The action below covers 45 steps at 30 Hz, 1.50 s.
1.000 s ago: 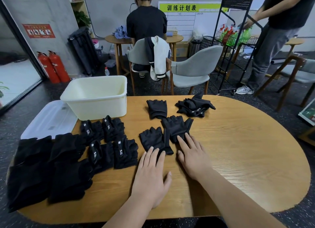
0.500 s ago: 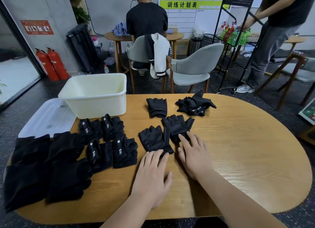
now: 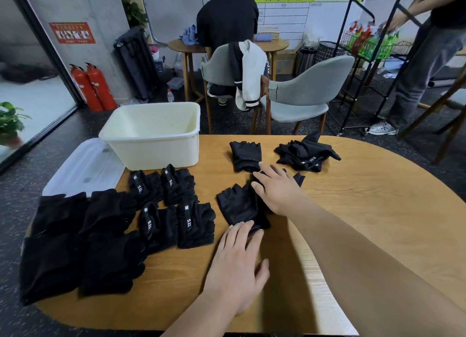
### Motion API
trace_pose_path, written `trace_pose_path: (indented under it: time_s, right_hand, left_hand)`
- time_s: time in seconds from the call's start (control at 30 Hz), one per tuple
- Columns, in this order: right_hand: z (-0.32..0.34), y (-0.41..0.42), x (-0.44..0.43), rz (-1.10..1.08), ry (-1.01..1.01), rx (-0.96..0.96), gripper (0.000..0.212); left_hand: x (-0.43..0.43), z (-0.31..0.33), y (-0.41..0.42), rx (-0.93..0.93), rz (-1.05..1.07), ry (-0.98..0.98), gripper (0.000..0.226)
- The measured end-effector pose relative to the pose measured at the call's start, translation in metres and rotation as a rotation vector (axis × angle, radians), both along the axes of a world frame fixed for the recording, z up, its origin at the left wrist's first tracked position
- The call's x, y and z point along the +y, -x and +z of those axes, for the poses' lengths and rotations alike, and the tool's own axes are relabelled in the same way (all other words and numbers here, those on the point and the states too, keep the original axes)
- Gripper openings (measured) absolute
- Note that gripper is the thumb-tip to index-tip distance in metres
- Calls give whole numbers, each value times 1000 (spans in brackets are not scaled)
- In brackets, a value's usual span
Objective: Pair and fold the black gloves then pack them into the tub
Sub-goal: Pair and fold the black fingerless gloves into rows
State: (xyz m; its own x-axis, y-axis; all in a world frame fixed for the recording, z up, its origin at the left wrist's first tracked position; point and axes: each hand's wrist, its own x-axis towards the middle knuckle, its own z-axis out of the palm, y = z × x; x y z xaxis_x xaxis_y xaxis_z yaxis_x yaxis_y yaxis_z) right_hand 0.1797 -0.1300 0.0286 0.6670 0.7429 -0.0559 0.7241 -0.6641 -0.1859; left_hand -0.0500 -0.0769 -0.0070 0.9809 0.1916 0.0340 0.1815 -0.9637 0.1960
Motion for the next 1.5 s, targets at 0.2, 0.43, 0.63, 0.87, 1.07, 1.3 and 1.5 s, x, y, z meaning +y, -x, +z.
trace_pose_path:
  time_s: [0.2,0.43,0.63,0.87,1.07,1.3,1.5]
  right_hand:
    - [2,-12,30,-2,82,42,64]
    - [-1,-22,37,-9,37,30,66]
    - [4,-21,25,3,-47,-13,64]
    - [28,-10,1,-1,-149,-54,60]
    - [58,8,-32,-14,-299,-76,58]
    - [68,31,-66,-13,-353,-109,57]
    - [49,70,-82,89,-363,-184,55]
  left_hand:
    - [2,-1,-2,-3,-18,33,65]
    - [4,-8,-3,-18,-11,63,64]
    - [4,-6,-2,-16,-13,58,64]
    - [1,-8,0,-11,-4,28,62]
    - [-1,-4,2,-5,-31,27,62]
    - [0,-1,7,-25,-117,72,62]
    - [-3,-2,15,-126,-168,73,51]
